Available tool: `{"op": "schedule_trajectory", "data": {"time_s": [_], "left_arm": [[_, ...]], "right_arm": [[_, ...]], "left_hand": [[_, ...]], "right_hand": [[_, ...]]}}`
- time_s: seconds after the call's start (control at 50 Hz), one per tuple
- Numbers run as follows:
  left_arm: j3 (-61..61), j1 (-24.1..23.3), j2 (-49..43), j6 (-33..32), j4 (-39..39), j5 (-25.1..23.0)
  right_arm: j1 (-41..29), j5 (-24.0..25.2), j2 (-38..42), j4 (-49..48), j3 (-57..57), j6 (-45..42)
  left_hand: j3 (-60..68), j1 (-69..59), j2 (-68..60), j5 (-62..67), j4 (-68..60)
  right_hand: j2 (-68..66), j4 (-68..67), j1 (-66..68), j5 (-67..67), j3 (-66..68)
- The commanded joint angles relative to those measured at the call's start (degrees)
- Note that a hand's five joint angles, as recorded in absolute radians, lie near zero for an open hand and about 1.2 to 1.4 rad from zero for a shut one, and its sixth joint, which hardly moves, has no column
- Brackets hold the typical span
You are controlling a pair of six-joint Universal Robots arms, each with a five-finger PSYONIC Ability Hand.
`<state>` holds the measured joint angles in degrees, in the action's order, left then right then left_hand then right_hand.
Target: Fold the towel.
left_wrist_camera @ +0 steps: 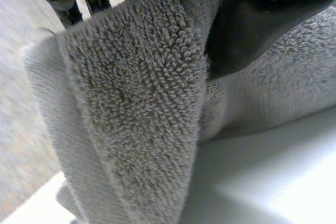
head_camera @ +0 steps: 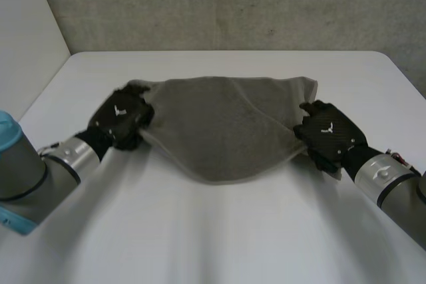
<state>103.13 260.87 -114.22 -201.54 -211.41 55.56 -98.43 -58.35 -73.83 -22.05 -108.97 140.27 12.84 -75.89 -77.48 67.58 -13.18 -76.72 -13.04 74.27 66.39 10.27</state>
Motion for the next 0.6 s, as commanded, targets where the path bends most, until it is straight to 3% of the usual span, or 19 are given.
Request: {"op": "schedule_trajectory", "data": {"time_s": [0.02,0.08,0.12,0.14,0.18,0.28,0.6], "left_arm": [[2.25,-0.63,-1.79,-5.7,6.97,0.52],[2.69,-0.63,-2.15,-5.71,6.97,0.52],[3.39,-0.63,-2.15,-5.79,6.97,0.52],[3.39,-0.63,-2.15,-5.79,6.97,0.52],[3.66,-0.54,-2.15,-5.88,7.06,0.78],[3.66,-0.54,-1.89,-5.8,7.06,1.83],[5.41,-0.8,0.31,-5.18,7.15,11.23]], "right_arm": [[1.57,0.08,0.62,0.25,0.25,0.79],[2.45,0.08,0.44,0.25,0.34,0.7],[2.62,-0.01,0.44,0.16,0.42,0.7],[2.8,-0.1,0.44,0.07,0.51,0.88],[3.06,-0.18,0.44,0.07,0.34,0.96],[3.24,-0.45,0.35,0.16,0.07,1.05],[3.15,-0.71,0.35,-0.01,-0.37,1.32]], "left_hand": [[-2.84,0.05,1.64,-1.74,3.18],[-2.84,3.77,5.37,-5.46,3.18],[-2.84,20.49,22.09,-22.18,3.18],[-2.84,20.59,22.19,-22.28,3.18],[-2.84,34.68,36.27,-36.37,3.18],[-2.84,47.96,49.56,-49.65,3.18],[-2.84,48.36,49.95,-50.04,3.18]], "right_hand": [[-3.28,3.04,5.73,3.61,-0.27],[-3.28,3.04,5.73,3.61,-0.27],[-3.28,3.04,5.73,3.61,-0.27],[-3.28,3.04,5.73,3.61,-0.27],[-3.28,3.04,5.73,3.61,-0.27],[-3.28,3.04,5.73,3.61,-0.27],[-3.28,3.04,5.73,3.61,-0.27]]}}
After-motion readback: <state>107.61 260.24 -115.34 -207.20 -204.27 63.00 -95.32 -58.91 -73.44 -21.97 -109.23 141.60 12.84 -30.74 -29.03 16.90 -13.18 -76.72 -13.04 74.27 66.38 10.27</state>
